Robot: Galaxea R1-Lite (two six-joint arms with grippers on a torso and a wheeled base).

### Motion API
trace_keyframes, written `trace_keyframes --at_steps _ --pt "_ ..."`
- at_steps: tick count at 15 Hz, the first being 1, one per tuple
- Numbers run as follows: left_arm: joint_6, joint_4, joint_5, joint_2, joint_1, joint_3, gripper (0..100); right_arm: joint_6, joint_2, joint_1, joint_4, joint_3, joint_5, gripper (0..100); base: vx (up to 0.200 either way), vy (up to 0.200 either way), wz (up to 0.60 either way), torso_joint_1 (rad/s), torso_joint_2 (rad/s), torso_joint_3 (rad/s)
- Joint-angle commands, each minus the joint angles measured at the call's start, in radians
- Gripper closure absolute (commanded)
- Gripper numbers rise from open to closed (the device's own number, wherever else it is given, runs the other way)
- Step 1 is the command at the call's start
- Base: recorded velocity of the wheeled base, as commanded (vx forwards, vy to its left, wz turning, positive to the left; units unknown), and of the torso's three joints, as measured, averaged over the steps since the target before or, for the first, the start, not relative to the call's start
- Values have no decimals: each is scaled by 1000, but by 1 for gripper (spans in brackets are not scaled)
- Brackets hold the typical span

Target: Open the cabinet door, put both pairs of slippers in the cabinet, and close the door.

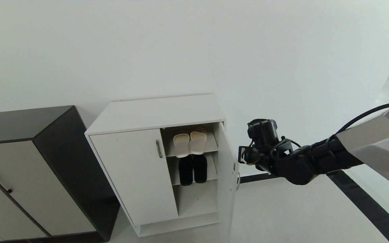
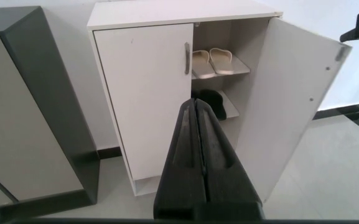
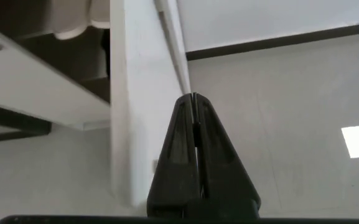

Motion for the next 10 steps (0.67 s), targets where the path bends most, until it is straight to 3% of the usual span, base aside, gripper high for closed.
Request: trace_keyframes --at_steps 1,6,10 --pt "0 0 0 1 -1 0 100 1 -52 30 -3 34 0 100 0 0 0 0 0 0" --pt "-2 0 0 1 -1 0 100 -68 -77 66 -130 145 -1 100 0 0 0 0 0 0" --pt "-2 0 0 1 0 0 100 -84 -78 76 -146 160 -1 100 0 0 0 0 0 0"
